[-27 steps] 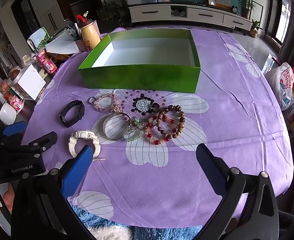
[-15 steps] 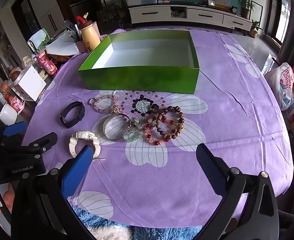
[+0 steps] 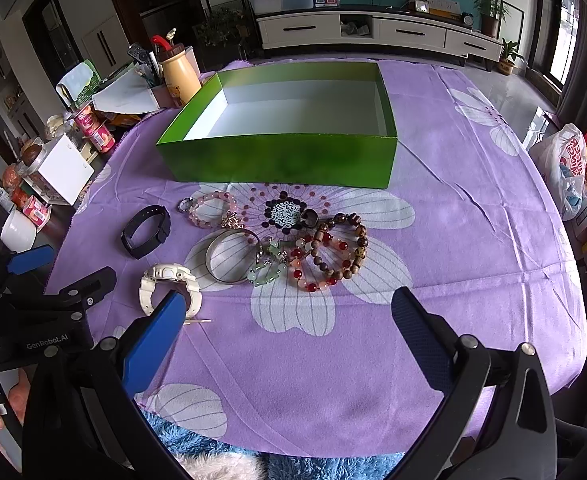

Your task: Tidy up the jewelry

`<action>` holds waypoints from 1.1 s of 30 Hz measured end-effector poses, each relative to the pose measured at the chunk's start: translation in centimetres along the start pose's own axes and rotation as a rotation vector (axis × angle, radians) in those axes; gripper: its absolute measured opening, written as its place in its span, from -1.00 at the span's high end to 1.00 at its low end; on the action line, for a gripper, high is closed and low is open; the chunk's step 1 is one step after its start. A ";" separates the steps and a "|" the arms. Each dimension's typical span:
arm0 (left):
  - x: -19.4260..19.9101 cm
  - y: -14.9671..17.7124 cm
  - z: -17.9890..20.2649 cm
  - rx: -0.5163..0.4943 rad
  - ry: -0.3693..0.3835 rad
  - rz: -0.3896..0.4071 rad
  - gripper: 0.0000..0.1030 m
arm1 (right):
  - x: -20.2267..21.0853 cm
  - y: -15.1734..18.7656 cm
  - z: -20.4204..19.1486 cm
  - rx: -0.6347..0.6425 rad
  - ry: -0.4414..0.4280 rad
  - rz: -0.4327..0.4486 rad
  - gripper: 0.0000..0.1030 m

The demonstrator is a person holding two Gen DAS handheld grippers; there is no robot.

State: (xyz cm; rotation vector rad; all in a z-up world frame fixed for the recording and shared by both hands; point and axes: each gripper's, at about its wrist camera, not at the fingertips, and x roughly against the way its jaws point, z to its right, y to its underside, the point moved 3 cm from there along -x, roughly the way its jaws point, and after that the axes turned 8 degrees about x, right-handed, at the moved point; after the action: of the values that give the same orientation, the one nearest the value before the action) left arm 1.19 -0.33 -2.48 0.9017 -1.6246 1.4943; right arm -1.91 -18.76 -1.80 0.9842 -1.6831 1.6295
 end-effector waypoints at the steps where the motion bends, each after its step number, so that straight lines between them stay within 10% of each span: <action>1: 0.0 0.0 0.0 0.000 0.000 0.000 -0.96 | 0.0 0.0 0.0 0.000 0.000 0.001 -0.97; 33: -0.1 0.2 0.4 -0.005 0.005 0.000 -0.96 | 0.1 0.1 0.0 -0.003 -0.010 0.005 -0.97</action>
State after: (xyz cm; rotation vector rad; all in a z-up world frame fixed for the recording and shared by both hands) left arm 1.06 -0.68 -2.65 0.8950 -1.6242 1.4902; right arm -2.03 -18.75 -1.77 0.9889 -1.6953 1.6278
